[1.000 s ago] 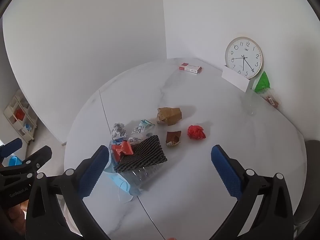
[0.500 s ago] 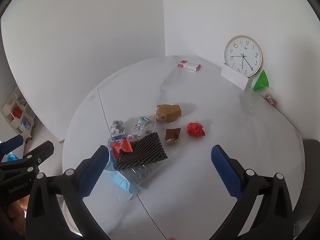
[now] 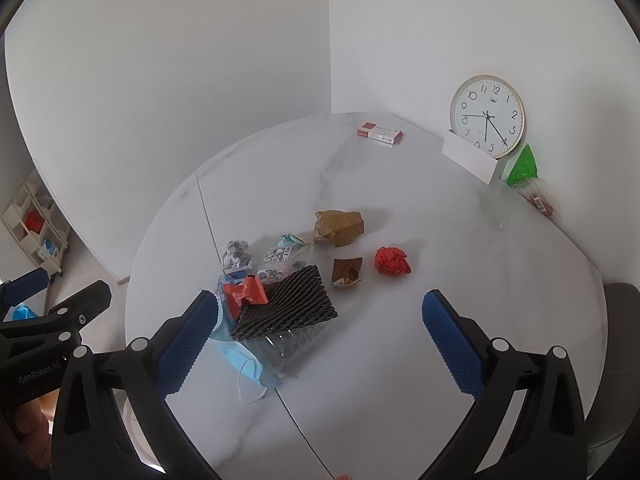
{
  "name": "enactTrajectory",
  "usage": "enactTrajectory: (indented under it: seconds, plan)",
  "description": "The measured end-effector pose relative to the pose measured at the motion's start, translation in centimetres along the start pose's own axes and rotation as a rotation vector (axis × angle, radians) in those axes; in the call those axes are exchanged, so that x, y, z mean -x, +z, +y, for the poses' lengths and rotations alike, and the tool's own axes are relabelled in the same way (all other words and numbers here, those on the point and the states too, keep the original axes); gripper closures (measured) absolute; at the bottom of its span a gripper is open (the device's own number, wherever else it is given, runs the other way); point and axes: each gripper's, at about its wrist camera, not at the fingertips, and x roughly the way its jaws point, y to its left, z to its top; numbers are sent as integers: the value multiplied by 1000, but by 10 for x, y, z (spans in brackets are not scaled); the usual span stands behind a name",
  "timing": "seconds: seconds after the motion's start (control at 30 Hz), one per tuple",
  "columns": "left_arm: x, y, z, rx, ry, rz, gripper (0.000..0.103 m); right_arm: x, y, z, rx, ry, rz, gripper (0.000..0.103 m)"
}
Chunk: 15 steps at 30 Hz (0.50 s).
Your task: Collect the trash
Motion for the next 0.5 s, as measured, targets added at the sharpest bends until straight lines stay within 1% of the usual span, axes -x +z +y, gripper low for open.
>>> enactTrajectory:
  seconds: [0.5]
  plan:
    - [2,-1,2,14,11,7,7,1,-2,5,8,-1,0,2]
